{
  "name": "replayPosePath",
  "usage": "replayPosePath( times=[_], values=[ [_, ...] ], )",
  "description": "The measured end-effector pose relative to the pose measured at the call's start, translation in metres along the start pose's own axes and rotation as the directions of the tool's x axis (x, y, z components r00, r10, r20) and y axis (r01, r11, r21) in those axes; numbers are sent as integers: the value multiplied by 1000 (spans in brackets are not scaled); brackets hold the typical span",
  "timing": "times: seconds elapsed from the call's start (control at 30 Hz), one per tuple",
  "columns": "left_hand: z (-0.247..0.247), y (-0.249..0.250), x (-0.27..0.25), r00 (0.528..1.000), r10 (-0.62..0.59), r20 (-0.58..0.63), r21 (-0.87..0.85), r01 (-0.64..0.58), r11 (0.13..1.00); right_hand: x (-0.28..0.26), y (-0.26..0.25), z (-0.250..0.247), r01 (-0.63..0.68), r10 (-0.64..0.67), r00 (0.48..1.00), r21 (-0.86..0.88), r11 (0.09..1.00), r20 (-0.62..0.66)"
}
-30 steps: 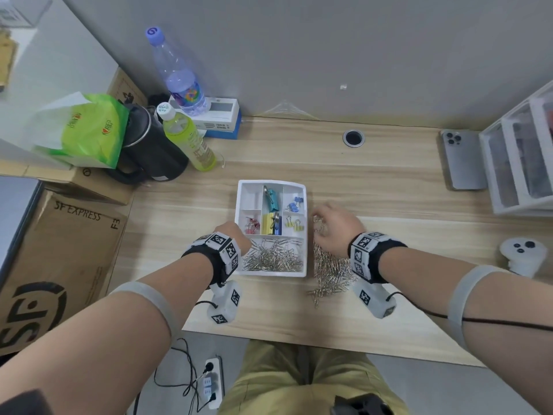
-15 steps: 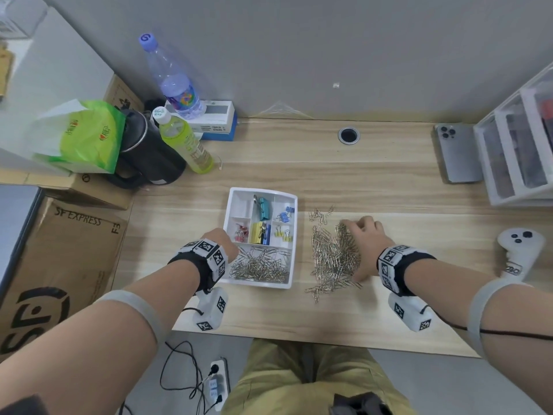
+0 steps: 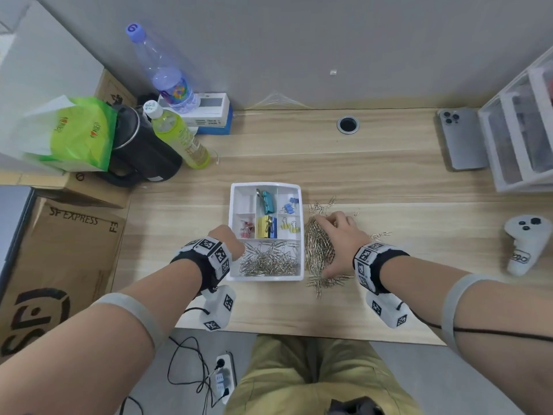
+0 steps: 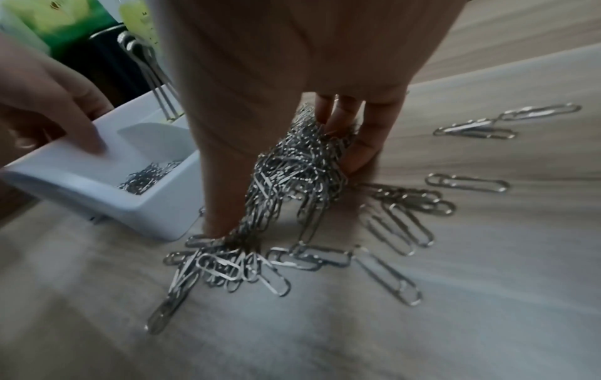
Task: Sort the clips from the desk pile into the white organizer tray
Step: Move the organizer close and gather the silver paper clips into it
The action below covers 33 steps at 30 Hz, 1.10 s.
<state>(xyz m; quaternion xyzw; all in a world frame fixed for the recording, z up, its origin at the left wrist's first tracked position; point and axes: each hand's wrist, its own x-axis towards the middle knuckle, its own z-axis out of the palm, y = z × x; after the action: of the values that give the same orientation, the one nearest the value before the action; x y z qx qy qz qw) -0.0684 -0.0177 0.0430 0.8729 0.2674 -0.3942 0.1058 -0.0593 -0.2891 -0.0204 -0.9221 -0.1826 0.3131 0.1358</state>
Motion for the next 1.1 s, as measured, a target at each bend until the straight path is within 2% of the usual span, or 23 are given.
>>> replayPosePath(
  times=[0.1, 0.43, 0.63, 0.87, 1.1],
  values=[
    [5, 7, -3, 1000, 14, -11, -12, -14, 1000, 6, -5, 6, -9, 9, 1000, -10, 1000, -6],
    [5, 11, -3, 999, 32, 21, -63, -30, 998, 13, -14, 13, -25, 47, 993, 198, 980, -107],
    [7, 15, 0, 999, 16, 42, -115, -11, 993, 14, -13, 8, -34, 57, 993, 213, 976, -102],
    [9, 22, 3, 1000, 8, 30, -150, -4, 989, 12, -7, -12, -32, 53, 994, 214, 976, -95],
    [9, 22, 2, 1000, 11, 27, -144, -7, 990, 6, -11, -40, -28, 57, 994, 299, 954, -89]
  ],
)
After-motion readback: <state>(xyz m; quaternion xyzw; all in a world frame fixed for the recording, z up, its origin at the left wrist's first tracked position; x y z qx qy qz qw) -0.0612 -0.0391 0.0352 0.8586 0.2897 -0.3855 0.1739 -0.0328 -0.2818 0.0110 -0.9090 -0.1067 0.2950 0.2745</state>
